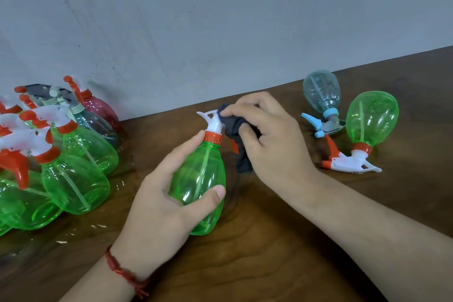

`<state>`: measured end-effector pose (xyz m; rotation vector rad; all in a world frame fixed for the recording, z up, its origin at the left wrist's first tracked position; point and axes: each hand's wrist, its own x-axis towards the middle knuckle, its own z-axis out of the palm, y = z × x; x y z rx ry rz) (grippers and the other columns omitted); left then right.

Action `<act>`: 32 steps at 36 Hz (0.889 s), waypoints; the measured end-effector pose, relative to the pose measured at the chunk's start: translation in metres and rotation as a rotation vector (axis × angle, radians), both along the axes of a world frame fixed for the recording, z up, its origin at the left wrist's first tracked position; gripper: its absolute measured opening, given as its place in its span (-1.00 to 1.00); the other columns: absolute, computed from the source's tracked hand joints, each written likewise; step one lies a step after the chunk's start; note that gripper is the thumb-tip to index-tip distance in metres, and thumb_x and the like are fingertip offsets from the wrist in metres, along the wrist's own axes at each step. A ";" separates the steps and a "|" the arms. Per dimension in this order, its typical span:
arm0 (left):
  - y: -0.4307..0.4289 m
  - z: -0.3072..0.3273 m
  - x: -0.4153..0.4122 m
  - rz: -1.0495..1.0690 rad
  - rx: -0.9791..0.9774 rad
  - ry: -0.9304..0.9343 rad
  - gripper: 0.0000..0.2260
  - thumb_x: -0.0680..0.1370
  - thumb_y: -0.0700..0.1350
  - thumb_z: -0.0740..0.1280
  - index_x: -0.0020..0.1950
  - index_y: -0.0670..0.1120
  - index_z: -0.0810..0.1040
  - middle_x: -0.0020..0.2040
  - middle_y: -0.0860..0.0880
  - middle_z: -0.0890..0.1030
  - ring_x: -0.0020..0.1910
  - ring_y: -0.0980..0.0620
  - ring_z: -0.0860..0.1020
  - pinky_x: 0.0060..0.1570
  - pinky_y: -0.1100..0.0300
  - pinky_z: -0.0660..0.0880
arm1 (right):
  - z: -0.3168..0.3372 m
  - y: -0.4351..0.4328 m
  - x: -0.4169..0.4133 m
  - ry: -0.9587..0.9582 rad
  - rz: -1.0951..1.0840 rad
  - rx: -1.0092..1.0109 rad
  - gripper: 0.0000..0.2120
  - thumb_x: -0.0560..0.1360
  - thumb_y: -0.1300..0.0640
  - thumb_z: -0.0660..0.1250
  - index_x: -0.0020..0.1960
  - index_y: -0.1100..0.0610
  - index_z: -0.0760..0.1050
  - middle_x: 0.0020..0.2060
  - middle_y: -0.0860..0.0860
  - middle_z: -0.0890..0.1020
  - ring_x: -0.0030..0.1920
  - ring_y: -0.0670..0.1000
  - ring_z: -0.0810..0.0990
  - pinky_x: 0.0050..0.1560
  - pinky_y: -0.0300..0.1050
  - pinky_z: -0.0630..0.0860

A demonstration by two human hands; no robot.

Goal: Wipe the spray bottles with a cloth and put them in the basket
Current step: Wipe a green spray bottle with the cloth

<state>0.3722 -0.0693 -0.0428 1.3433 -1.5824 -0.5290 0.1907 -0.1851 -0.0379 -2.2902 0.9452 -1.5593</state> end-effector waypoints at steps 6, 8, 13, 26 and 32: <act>-0.002 -0.001 -0.001 0.020 0.012 -0.001 -0.28 0.43 -0.04 0.67 0.55 0.19 0.49 0.40 0.26 0.60 0.40 0.23 0.55 0.32 0.42 0.44 | 0.002 0.013 0.007 0.068 0.059 -0.115 -0.62 0.55 0.41 0.30 0.20 0.07 0.71 0.16 -0.06 0.64 0.15 -0.02 0.56 0.17 -0.21 0.52; -0.003 -0.002 0.000 0.024 0.009 -0.014 -0.28 0.43 -0.02 0.66 0.55 0.19 0.49 0.42 0.25 0.59 0.42 0.20 0.55 0.35 0.39 0.44 | 0.003 0.010 0.006 0.080 0.080 -0.117 -0.61 0.54 0.42 0.29 0.19 0.08 0.71 0.17 -0.05 0.65 0.16 -0.02 0.58 0.20 -0.19 0.52; -0.001 -0.004 0.003 0.020 -0.007 -0.074 -0.27 0.44 -0.01 0.67 0.55 0.28 0.47 0.38 0.16 0.61 0.39 0.12 0.57 0.39 0.20 0.45 | 0.008 -0.006 -0.009 -0.189 -0.051 0.101 -0.58 0.55 0.44 0.26 0.20 0.06 0.69 0.17 -0.08 0.63 0.22 -0.13 0.60 0.27 -0.23 0.51; -0.001 -0.005 0.003 0.028 -0.037 -0.131 -0.29 0.41 -0.06 0.63 0.52 0.24 0.52 0.33 0.13 0.63 0.34 0.09 0.60 0.31 0.32 0.47 | 0.003 -0.017 -0.012 -0.004 0.049 0.282 -0.59 0.61 0.34 0.23 0.26 -0.03 0.68 0.12 -0.18 0.70 0.18 -0.18 0.62 0.24 -0.25 0.53; -0.006 -0.002 0.006 0.026 0.006 0.106 -0.34 0.41 -0.05 0.59 0.48 0.26 0.54 0.34 0.07 0.65 0.28 0.06 0.66 0.20 0.28 0.57 | 0.001 -0.012 -0.009 -0.341 0.019 0.314 -0.61 0.66 0.32 0.24 0.28 -0.06 0.66 0.18 -0.21 0.69 0.27 -0.17 0.61 0.33 -0.15 0.55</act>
